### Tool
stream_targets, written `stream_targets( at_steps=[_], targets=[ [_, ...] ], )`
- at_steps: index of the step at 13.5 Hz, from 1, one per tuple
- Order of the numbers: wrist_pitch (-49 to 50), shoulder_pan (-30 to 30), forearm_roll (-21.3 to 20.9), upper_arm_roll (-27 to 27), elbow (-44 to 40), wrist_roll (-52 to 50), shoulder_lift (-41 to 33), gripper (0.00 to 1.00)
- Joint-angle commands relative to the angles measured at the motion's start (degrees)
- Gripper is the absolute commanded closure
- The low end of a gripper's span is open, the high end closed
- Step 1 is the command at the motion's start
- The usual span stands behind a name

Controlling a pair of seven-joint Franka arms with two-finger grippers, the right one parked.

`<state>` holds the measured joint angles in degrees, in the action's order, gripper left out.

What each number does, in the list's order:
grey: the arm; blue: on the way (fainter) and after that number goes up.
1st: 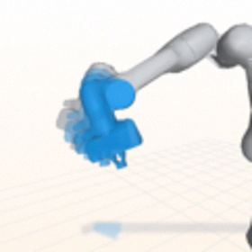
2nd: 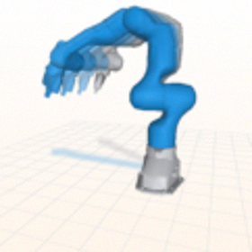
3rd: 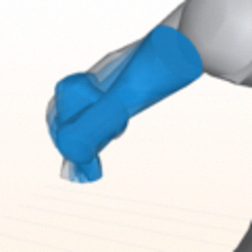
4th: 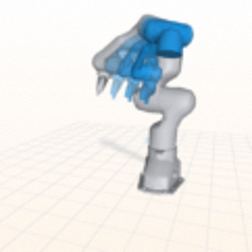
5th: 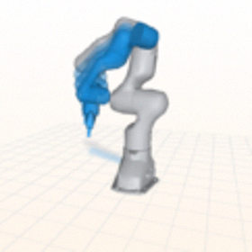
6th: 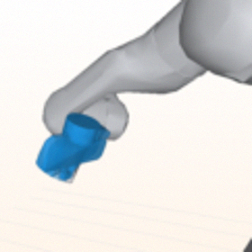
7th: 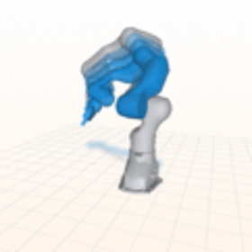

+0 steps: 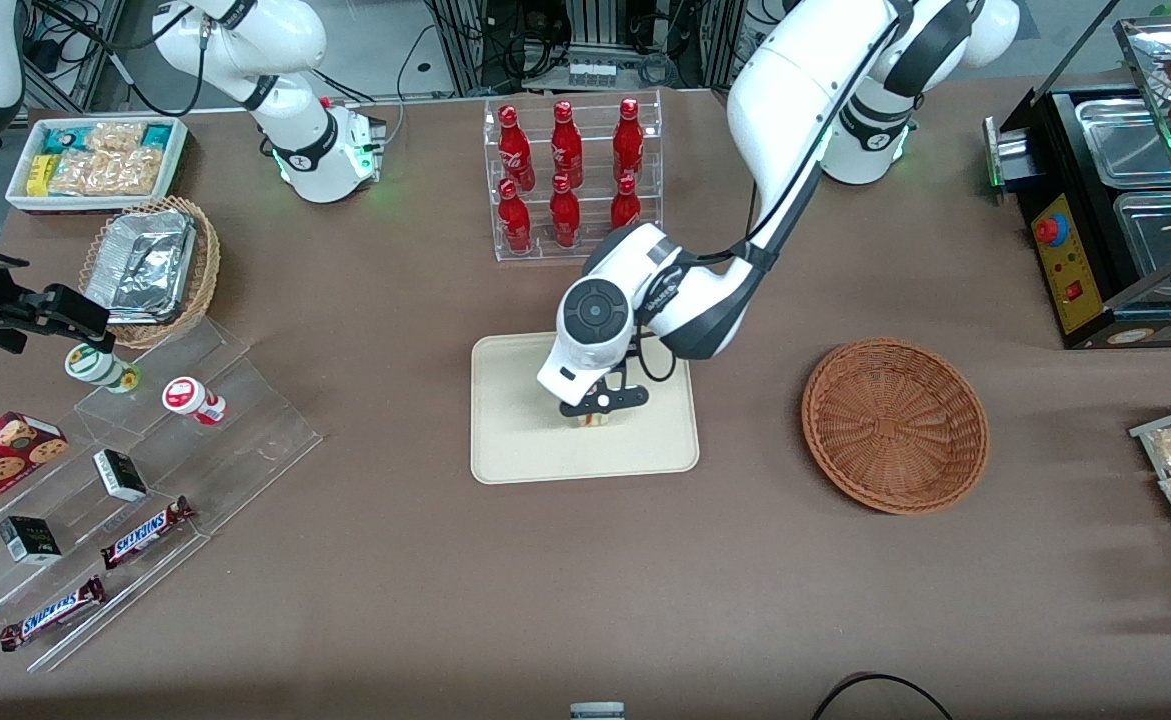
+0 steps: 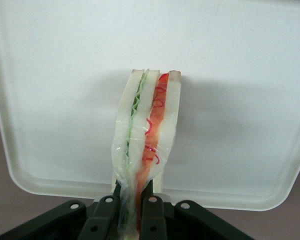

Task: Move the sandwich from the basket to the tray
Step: 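Lower the sandwich onto the cream tray with the left gripper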

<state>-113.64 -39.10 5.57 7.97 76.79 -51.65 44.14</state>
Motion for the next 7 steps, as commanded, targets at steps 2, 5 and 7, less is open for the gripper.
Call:
stream_targets(
  at_steps=[2, 5, 7],
  targets=[
    [0.4, -0.3, -0.3, -1.3, -2.4, -1.3, 0.7, 1.00],
    [0.6, -0.1, -0.4, -2.5, -2.4, -1.3, 0.3, 1.00],
    [0.3, -0.2, -0.4, -3.2, -2.3, -1.3, 0.7, 1.00]
  ],
)
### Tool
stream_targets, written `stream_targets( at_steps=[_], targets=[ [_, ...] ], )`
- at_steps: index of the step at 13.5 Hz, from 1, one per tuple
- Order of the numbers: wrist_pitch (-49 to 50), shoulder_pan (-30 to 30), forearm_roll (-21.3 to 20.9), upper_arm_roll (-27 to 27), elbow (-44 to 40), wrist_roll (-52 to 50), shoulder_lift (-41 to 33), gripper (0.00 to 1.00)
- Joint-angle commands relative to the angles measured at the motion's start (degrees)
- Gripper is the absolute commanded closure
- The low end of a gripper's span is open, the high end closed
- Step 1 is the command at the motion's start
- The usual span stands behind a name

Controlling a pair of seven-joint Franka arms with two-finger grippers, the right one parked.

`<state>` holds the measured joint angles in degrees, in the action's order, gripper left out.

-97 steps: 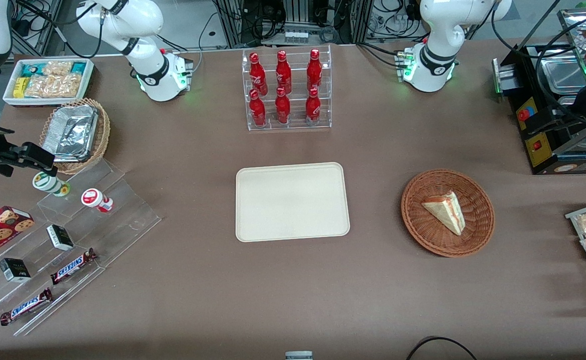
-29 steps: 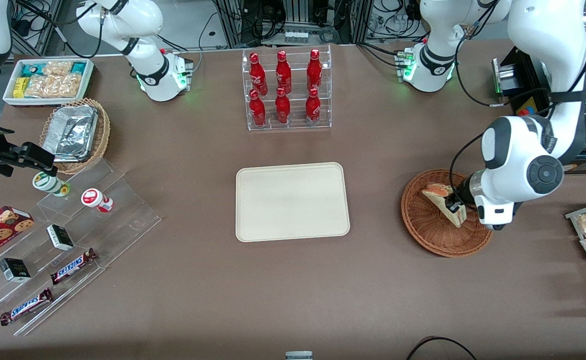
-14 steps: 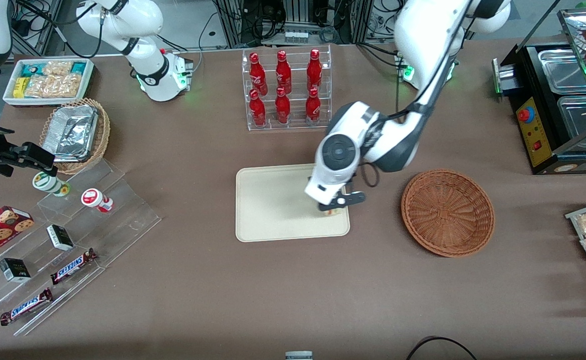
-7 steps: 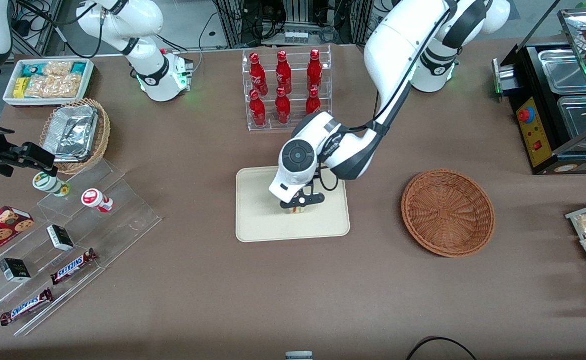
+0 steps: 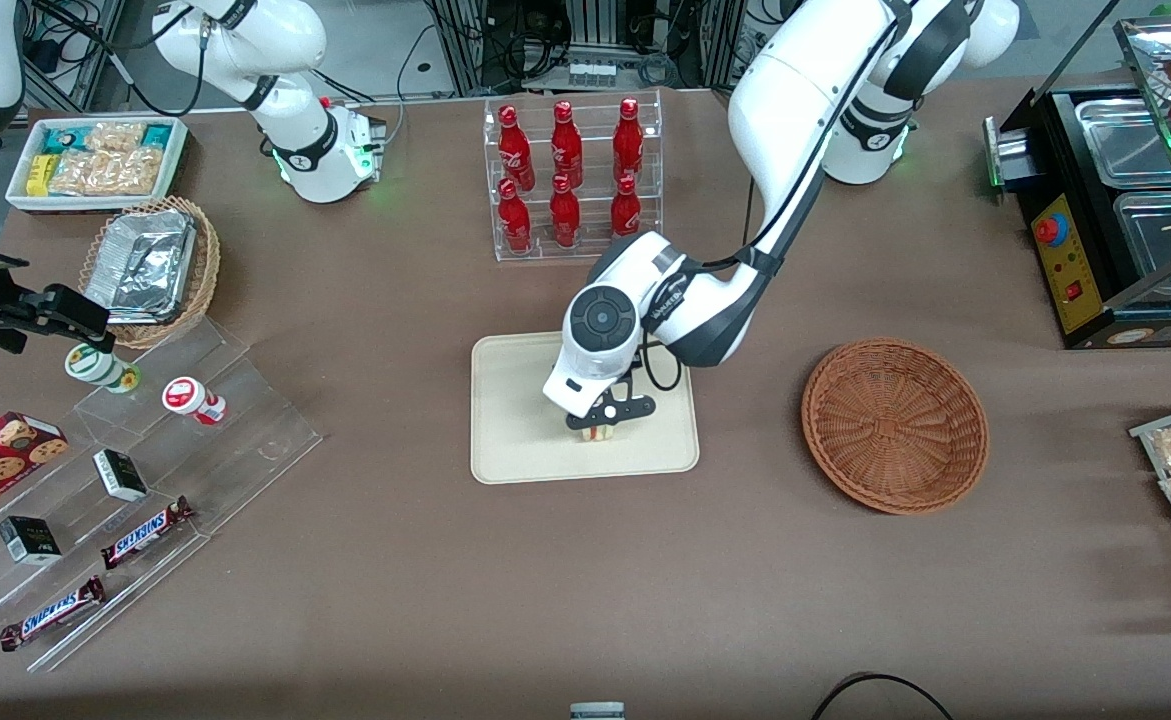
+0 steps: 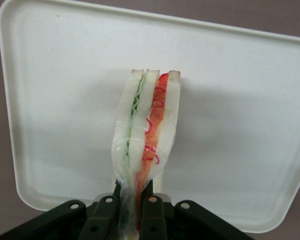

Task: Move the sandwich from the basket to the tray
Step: 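Lower the sandwich onto the cream tray with the left gripper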

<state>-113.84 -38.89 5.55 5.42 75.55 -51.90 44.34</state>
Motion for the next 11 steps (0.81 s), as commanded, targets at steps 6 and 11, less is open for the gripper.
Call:
stream_targets(
  at_steps=[6, 11],
  targets=[
    [-0.9, -0.4, -0.2, -0.7, -0.1, -1.2, 1.1, 1.00],
    [-1.9, -0.4, 0.3, -0.6, -0.1, -2.0, 2.0, 1.00]
  ],
)
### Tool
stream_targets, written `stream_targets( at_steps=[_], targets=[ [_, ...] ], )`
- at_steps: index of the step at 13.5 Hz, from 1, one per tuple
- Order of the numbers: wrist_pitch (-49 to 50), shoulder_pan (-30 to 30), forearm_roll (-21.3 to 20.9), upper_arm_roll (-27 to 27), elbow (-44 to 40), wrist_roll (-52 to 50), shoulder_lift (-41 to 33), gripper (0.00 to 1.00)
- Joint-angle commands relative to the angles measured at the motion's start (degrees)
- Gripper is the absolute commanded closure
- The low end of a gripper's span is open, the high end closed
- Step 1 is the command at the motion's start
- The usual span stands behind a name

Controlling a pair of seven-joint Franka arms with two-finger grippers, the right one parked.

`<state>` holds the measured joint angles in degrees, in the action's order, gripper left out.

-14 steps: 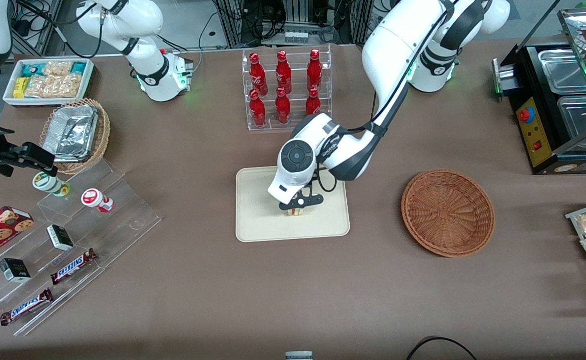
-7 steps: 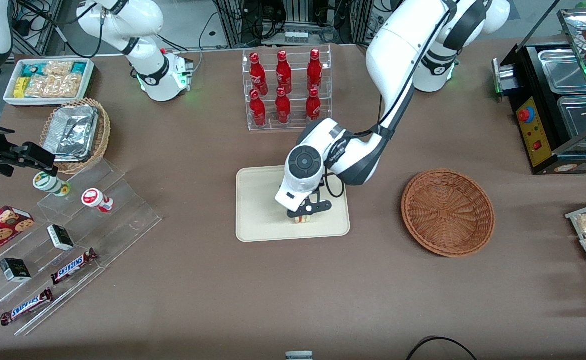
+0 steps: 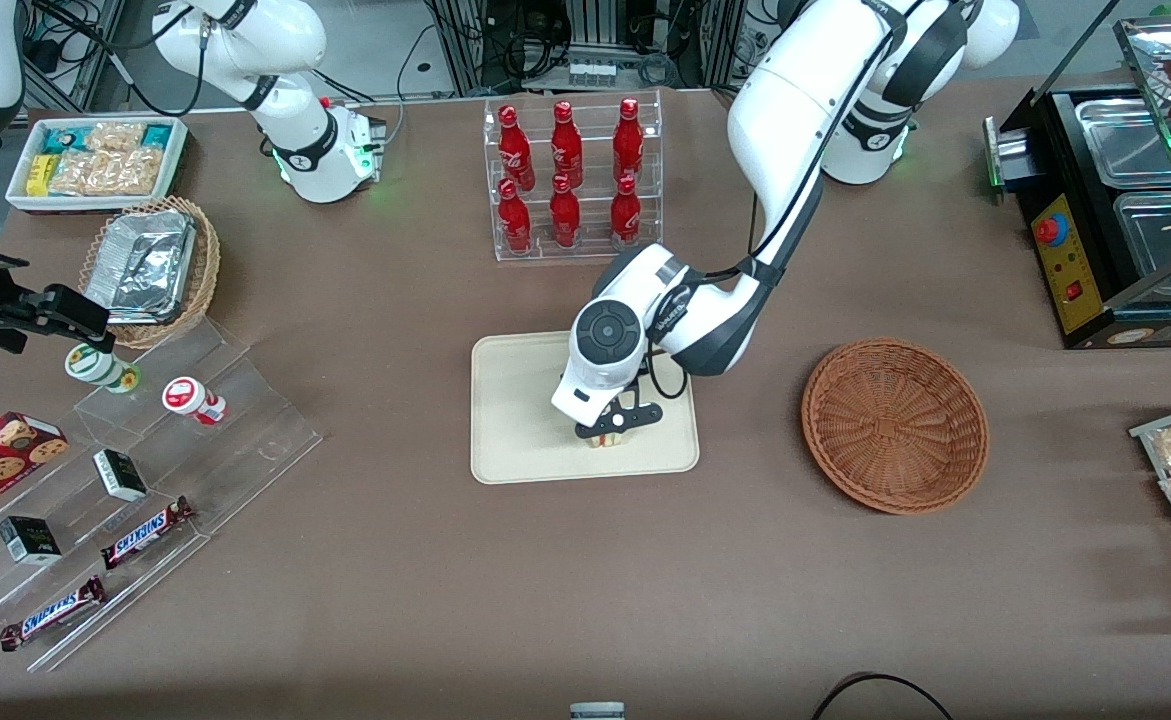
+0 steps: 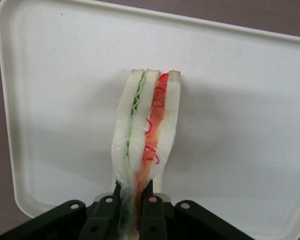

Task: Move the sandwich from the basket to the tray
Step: 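Lower the sandwich onto the cream tray with the left gripper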

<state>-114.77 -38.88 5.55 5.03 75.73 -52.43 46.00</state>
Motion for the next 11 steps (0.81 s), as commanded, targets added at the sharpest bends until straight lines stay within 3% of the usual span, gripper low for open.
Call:
stream_targets(
  at_steps=[1, 4, 5, 6, 7, 11],
  targets=[
    [-1.4, -0.4, 0.2, -0.3, -0.1, -2.1, 0.7, 1.00],
    [-1.7, -0.5, 0.2, -0.3, -0.1, -2.9, 0.9, 1.00],
    [-1.7, -0.4, 0.2, -0.3, -0.1, -2.9, 0.9, 0.85],
    [-1.7, -0.4, 0.3, -0.2, -0.1, -2.9, 1.0, 0.25],
    [-1.8, -0.4, 0.3, -0.2, -0.1, -2.8, 1.0, 0.00],
    [-1.2, -0.1, 0.5, -0.2, -0.7, -2.8, 0.2, 0.00]
  ],
)
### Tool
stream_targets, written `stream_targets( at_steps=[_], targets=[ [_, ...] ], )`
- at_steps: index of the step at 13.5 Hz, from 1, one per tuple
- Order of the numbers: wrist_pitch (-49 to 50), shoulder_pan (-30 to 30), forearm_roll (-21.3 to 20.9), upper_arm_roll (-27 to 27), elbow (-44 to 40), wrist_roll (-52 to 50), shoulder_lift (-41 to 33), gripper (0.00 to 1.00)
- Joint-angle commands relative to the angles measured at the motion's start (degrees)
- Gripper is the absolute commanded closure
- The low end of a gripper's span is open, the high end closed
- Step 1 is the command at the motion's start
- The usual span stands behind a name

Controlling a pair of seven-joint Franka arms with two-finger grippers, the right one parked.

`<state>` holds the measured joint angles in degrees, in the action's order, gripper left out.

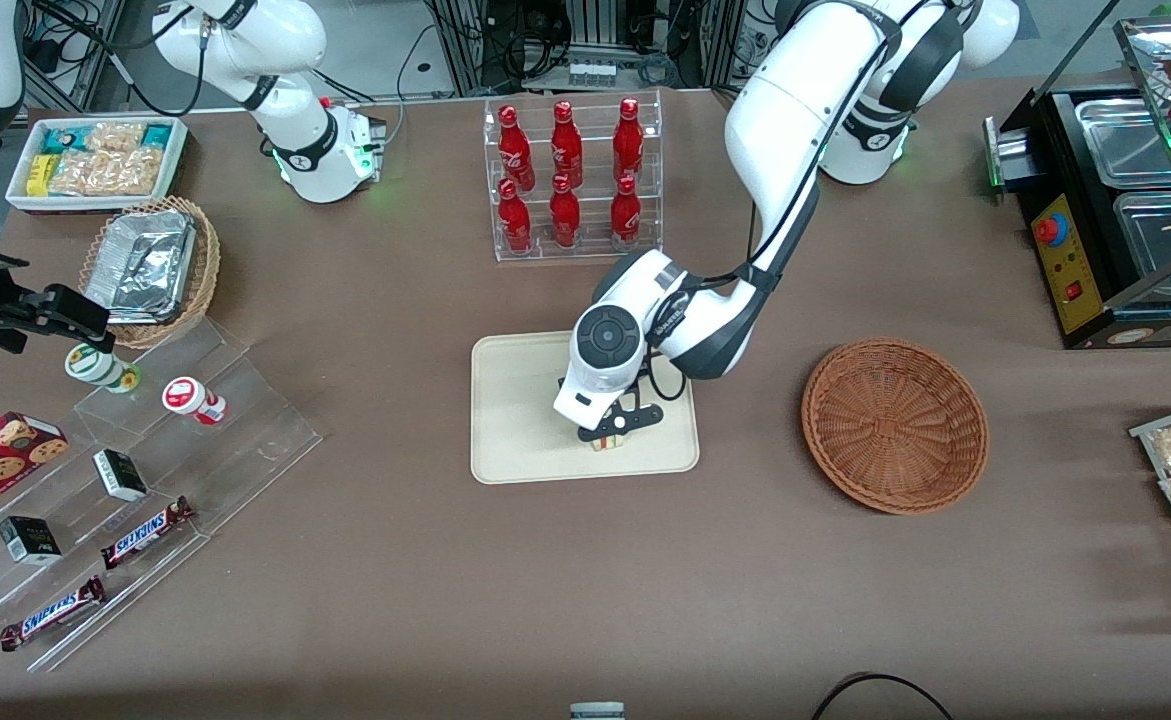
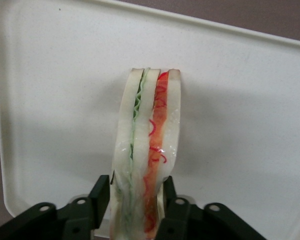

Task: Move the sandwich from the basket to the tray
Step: 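Lower the sandwich onto the cream tray with the left gripper, then open the left gripper and release the sandwich on the tray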

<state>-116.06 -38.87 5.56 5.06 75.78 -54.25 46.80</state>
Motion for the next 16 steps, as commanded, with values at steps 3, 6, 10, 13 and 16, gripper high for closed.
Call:
stream_targets(
  at_steps=[3, 6, 10, 13, 16],
  targets=[
    [3.9, 0.2, 0.5, -0.2, -2.5, -1.0, -3.2, 0.00],
    [10.9, 1.6, 0.6, -0.2, -4.6, -0.1, -7.1, 0.00],
    [17.8, 5.8, 0.3, -0.2, -4.2, 8.6, -13.6, 0.00],
    [24.0, 10.3, -0.2, -0.5, -2.2, 16.3, -17.8, 0.00],
    [29.9, 17.1, -0.4, -0.6, -1.5, 23.5, -20.8, 0.00]
  ],
)
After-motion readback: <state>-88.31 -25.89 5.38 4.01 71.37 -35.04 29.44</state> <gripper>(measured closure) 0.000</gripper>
